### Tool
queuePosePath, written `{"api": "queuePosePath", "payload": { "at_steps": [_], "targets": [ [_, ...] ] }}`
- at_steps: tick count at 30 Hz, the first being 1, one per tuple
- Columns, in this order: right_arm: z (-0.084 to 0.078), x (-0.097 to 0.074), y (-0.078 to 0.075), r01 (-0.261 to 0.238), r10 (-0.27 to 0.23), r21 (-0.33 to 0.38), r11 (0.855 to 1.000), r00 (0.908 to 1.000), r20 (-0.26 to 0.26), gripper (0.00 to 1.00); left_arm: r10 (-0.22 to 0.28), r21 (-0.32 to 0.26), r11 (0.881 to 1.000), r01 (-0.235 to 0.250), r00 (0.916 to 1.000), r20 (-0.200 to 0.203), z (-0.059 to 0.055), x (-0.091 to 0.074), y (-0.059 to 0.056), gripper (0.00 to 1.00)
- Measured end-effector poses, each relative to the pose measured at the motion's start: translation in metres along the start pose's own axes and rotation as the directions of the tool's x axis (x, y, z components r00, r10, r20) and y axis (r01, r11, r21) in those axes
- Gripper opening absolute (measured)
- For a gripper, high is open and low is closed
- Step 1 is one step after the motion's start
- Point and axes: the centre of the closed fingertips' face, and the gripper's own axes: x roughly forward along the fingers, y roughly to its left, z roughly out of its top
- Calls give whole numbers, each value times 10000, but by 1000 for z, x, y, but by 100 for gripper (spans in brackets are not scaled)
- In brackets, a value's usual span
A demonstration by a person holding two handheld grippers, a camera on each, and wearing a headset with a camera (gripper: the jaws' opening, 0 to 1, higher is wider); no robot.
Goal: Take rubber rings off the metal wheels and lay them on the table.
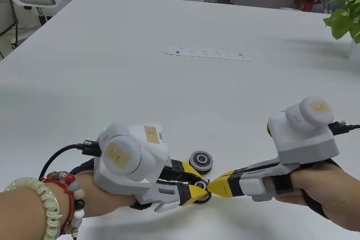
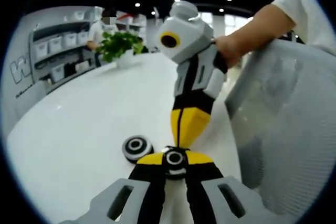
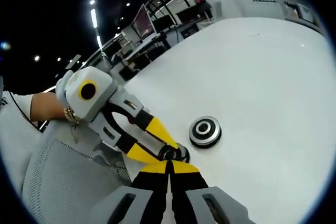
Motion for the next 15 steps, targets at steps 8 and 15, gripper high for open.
{"api": "queuePosePath", "payload": {
  "at_steps": [8, 15],
  "targets": [
    [0, 2, -1, 119, -122, -280, 9995, 9999, -102, 0, 3, 20, 10000, -3, 10000, -1, 0, 0, 0, 14],
    [1, 2, -2, 145, -150, -449, 9989, 9998, -100, 0, 37, 25, 10000, -37, 10000, -1, 0, 0, 1, 14]
  ]
}}
